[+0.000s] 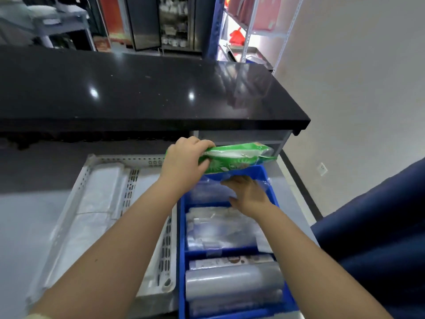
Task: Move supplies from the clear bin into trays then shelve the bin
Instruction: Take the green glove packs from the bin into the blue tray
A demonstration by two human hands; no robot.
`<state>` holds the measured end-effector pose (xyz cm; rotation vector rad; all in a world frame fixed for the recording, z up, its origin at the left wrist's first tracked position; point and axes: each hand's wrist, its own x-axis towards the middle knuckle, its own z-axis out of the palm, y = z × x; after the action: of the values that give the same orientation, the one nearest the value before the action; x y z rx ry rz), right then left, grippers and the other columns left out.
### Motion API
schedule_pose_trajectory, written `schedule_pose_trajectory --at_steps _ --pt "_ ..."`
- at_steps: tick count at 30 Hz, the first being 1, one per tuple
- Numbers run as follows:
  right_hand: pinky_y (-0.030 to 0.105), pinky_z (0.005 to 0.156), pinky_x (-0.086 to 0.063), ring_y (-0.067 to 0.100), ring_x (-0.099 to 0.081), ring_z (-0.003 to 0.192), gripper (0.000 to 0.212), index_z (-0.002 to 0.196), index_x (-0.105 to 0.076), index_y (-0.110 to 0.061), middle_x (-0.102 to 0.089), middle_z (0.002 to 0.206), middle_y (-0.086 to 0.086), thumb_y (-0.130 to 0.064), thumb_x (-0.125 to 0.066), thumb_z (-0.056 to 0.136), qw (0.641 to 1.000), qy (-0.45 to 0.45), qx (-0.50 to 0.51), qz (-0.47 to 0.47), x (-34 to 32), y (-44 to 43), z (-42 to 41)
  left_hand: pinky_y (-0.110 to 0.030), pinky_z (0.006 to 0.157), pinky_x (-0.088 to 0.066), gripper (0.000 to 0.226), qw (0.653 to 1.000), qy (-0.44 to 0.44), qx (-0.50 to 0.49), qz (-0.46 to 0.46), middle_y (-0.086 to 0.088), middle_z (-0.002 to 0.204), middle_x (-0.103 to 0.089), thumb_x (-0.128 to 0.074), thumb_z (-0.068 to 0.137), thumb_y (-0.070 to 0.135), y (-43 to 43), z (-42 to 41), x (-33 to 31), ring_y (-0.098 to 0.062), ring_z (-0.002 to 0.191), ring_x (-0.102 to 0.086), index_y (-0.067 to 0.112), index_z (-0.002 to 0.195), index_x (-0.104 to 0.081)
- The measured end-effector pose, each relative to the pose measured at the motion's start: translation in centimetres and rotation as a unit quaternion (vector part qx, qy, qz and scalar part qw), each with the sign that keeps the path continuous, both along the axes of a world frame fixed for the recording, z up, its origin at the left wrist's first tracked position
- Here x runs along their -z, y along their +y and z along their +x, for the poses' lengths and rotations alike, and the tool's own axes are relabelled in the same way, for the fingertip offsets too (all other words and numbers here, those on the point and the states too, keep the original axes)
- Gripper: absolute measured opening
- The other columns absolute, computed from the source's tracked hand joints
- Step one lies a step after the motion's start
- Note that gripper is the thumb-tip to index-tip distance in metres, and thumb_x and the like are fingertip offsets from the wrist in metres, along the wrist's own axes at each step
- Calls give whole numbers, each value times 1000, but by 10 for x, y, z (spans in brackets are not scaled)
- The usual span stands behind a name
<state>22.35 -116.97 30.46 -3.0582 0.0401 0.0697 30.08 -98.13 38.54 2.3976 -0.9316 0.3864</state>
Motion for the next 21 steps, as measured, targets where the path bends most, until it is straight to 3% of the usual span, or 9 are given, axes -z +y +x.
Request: schedule_pose_trajectory --at_steps 7,14,17,21 --pt "41 88 -49 30 -57 109 42 129 -48 -28 -60 125 6 -25 -52 88 987 127 -98 17 31 -29 56 -45 75 -47 32 997 12 -69 9 -3 102 -66 -66 82 20 -26 3 8 -28 90 -55 20 114 -66" --pt "52 95 -40 37 -35 124 64 141 -28 -45 -37 139 7 -18 -50 88 964 200 -177 15 46 -40 74 -39 78 -46 35 989 32 -142 -21 3 104 -65 -65 81 18 -29 -4 11 -22 92 -53 23 115 -64" --pt "44 97 -42 33 -41 123 52 138 -41 -37 -42 141 6 -15 -49 91 959 208 -179 68 48 -36 77 -41 77 -46 34 987 33 -157 -32 3 102 -63 -64 80 18 -24 -8 11 -22 91 -52 24 114 -63" --pt "29 82 -38 28 -54 114 39 124 -57 -23 -57 130 6 -6 -45 91 959 198 -163 120 46 -29 74 -40 75 -46 33 983 38 -169 -54 6 97 -61 -64 80 18 -16 -11 9 -19 87 -50 28 112 -63"
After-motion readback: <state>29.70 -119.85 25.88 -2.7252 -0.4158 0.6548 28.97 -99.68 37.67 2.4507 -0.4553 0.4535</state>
